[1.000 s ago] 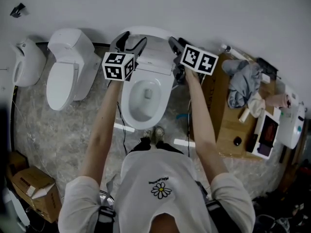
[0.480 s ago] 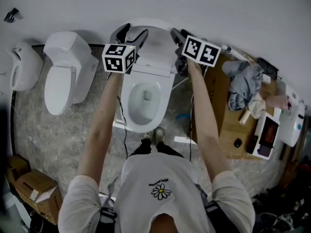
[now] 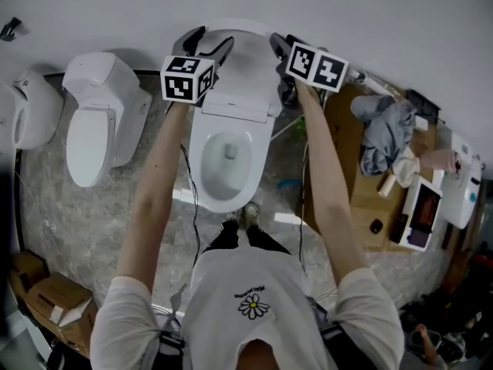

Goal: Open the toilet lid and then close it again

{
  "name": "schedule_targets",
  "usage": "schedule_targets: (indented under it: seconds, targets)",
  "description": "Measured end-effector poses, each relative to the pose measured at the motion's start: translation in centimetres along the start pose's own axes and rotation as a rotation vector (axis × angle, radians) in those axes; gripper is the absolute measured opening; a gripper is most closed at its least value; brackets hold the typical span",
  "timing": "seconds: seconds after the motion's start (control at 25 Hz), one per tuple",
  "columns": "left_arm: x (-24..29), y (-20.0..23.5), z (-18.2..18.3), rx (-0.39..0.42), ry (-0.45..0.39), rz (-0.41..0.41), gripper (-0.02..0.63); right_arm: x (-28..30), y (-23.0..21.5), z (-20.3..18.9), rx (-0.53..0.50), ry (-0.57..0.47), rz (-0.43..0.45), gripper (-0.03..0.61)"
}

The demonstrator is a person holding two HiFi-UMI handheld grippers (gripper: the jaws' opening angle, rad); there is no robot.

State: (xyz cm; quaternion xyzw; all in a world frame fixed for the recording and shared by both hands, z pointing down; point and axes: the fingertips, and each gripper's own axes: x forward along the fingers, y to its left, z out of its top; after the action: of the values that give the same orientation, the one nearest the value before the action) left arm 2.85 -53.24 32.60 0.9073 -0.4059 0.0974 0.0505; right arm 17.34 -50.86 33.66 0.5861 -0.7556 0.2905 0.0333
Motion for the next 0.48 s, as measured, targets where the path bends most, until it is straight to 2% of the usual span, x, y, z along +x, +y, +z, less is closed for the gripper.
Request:
schedule_targets:
  seconds: [0.48]
  targets:
    - [3.0,1.5,0.5,-0.028,0.009,0.001,0.318,2.4,-1.1,1.7,-0.09,0.006,-0.055,0.181]
